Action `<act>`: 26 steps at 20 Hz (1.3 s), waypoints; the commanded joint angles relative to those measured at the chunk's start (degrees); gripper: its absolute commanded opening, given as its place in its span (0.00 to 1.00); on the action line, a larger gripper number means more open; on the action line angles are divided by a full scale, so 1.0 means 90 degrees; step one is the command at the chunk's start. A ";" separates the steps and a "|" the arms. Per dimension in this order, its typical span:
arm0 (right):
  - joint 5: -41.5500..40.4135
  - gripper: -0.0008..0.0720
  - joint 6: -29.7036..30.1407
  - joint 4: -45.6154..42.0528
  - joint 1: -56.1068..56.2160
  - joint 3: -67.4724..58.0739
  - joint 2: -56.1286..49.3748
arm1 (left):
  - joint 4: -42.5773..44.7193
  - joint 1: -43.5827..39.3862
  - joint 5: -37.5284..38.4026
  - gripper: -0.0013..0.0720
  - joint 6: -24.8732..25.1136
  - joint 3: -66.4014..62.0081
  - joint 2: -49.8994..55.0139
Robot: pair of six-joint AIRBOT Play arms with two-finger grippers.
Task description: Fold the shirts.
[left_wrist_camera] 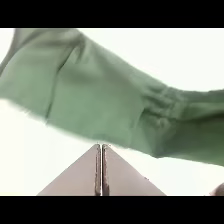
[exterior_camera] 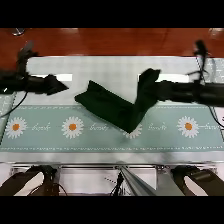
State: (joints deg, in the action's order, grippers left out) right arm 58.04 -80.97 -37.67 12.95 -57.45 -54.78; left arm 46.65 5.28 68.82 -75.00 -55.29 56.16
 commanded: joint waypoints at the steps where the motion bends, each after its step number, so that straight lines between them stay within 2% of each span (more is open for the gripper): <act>1: -0.0814 0.05 0.0143 -0.0257 0.1294 -0.1416 -0.2142 | 0.0002 0.0629 -0.0308 0.08 0.0194 0.1739 -0.1887; 5: -0.0792 0.05 -0.0134 -0.0202 0.1758 -0.3055 -0.4257 | 0.0000 0.0629 -0.0328 0.08 0.0189 0.2965 -0.3072; 11: -0.0772 0.05 -0.0602 -0.0131 0.2159 -0.4350 -0.5668 | -0.0024 0.0629 -0.0522 0.08 0.0187 0.3359 -0.3162; 12: -0.0911 0.14 -0.0597 -0.0143 0.2198 -0.4435 -0.5763 | -0.0029 0.0629 -0.0719 0.08 0.0182 0.3359 -0.3160; 13: -0.1086 0.60 -0.0602 -0.0053 0.2215 -0.4442 -0.5816 | -0.0107 0.0629 -0.0952 0.07 0.0134 0.3359 -0.3150; 14: -0.1219 0.86 -0.0563 0.0015 0.2176 -0.4444 -0.5833 | -0.0257 0.0629 -0.1134 0.07 0.0068 0.3359 -0.3133; 16: -0.0916 0.86 -0.0554 0.0102 0.1957 -0.4503 -0.5773 | -0.0549 0.0629 -0.1275 0.07 0.0070 0.3359 -0.3109; 19: 0.0848 0.85 -0.0440 -0.0010 0.1219 -0.4600 -0.5357 | -0.0568 0.0629 -0.1256 0.07 0.0066 0.3359 -0.3106; 20: 0.1469 0.85 -0.0430 -0.0447 0.0959 -0.4597 -0.5078 | -0.0571 0.0629 -0.1270 0.07 0.0027 0.3359 -0.3106; 22: 0.2295 0.85 -0.0697 -0.2115 0.0590 -0.4415 -0.4112 | -0.0571 0.0629 -0.1268 0.07 -0.0002 0.3359 -0.3106; 24: 0.2234 0.85 -0.1013 -0.3905 0.0420 -0.3657 -0.2783 | -0.0568 0.0629 -0.1246 0.07 -0.0002 0.3359 -0.3106; 26: 0.1409 0.86 -0.1783 -0.5066 0.0228 -0.2025 -0.1200 | -0.0568 0.0629 -0.1246 0.07 -0.0002 0.3359 -0.3106</act>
State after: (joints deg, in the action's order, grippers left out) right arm 72.66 -89.69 -63.72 17.98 -88.36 -81.36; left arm 41.69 10.90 57.76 -74.89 -25.10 28.21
